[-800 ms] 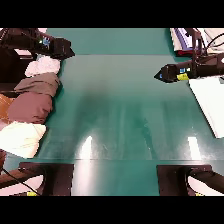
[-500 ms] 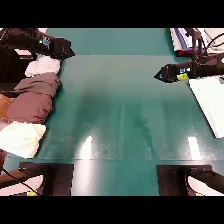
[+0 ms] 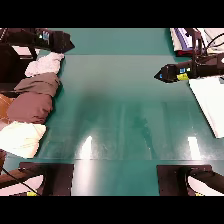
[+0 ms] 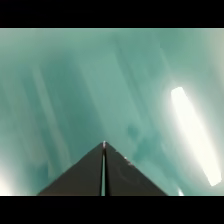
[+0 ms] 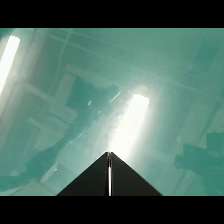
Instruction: Fold the shirts.
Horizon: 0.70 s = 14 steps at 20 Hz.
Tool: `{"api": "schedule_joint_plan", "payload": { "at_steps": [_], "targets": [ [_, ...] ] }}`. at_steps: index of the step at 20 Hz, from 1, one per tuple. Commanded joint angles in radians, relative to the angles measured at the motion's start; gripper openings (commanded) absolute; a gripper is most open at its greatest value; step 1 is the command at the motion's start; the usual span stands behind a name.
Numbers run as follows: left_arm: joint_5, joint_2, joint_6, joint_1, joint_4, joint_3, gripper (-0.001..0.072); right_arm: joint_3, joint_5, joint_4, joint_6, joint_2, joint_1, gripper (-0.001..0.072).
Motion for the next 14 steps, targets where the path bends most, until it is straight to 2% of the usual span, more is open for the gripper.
{"api": "schedule_joint_plan", "payload": {
  "at_steps": [1,7,9,11,12,13,14],
  "targets": [
    [0.173,0.000,-0.014,0.000,-0.030,0.000,0.0023,0.001,0.001,0.010,0.000,0.000,0.001,0.0015],
    [0.323,0.000,-0.016,0.000,-0.080,0.000,0.0023,0.001,-0.002,0.009,0.000,0.000,0.001,0.0015],
    [0.330,0.000,-0.014,0.000,-0.079,0.000,0.0023,0.001,-0.004,0.009,0.000,0.000,0.001,0.0015],
    [0.331,0.000,0.026,0.000,-0.049,0.000,0.0026,0.001,-0.005,0.009,0.000,0.000,0.001,0.0015],
    [0.325,0.000,0.066,0.000,0.005,0.000,0.0235,0.001,-0.004,0.009,0.000,0.000,0.001,0.0015],
    [0.327,-0.004,0.071,0.002,0.094,0.000,0.0539,0.001,-0.004,0.009,0.000,0.000,0.001,0.0014],
    [0.330,-0.014,0.037,0.011,0.209,0.000,0.0541,0.001,-0.004,0.009,0.000,0.000,0.001,0.0015]
  ]
}}
